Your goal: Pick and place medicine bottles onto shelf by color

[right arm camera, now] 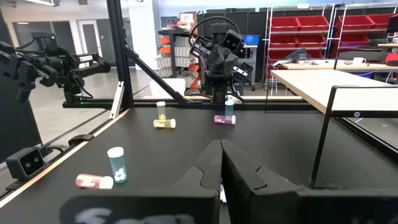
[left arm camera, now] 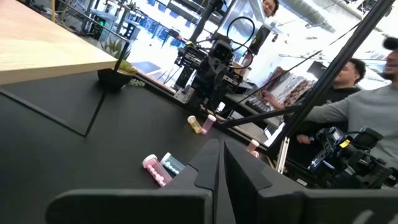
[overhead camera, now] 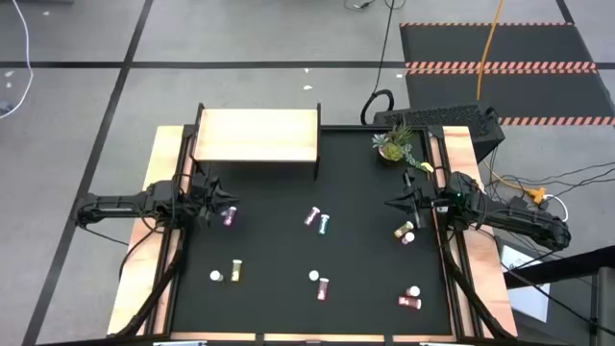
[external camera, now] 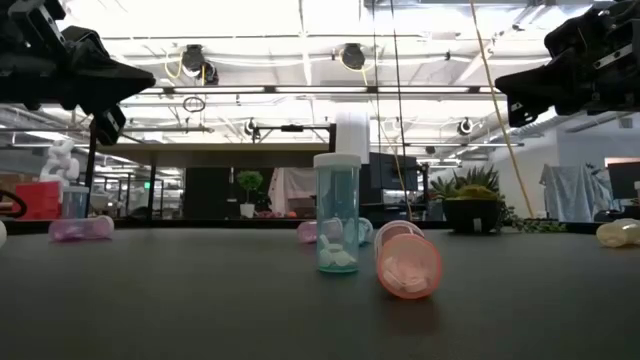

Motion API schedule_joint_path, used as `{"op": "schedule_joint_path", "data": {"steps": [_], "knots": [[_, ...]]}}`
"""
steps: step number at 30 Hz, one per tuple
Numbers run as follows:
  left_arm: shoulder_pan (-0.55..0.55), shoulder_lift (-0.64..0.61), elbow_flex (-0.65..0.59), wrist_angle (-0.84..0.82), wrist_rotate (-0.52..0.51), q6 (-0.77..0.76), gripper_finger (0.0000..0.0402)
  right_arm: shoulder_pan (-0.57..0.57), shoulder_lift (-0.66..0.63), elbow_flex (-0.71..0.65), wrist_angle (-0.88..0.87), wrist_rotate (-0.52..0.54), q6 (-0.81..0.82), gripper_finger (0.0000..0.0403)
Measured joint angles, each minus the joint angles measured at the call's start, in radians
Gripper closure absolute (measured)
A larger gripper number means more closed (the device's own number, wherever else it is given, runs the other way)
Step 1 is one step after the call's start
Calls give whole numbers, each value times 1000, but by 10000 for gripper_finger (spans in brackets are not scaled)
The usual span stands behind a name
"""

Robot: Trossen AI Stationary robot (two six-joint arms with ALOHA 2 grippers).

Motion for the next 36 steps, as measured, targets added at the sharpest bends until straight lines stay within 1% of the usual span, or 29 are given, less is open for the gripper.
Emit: {"op": "schedule_joint_path", "data": {"steps": [23, 27, 29, 30, 33, 36], "knots": [[0, 0, 0, 0, 0, 0, 376, 0, 0, 0, 0, 6, -3, 403], [0, 0, 0, 0, 0, 0, 376, 0, 1, 0, -3, 195, -84, 403], [0, 0, 0, 0, -1, 1, 376, 0, 1, 0, -2, 254, -95, 403], [0, 0, 0, 1, -13, 8, 376, 0, 1, 0, -3, 269, -96, 403], [7, 0, 0, 21, -131, 63, 376, 0, 1, 0, -2, 278, -91, 403], [7, 0, 0, 69, -217, 63, 376, 0, 1, 0, 7, 261, -24, 403]]}}
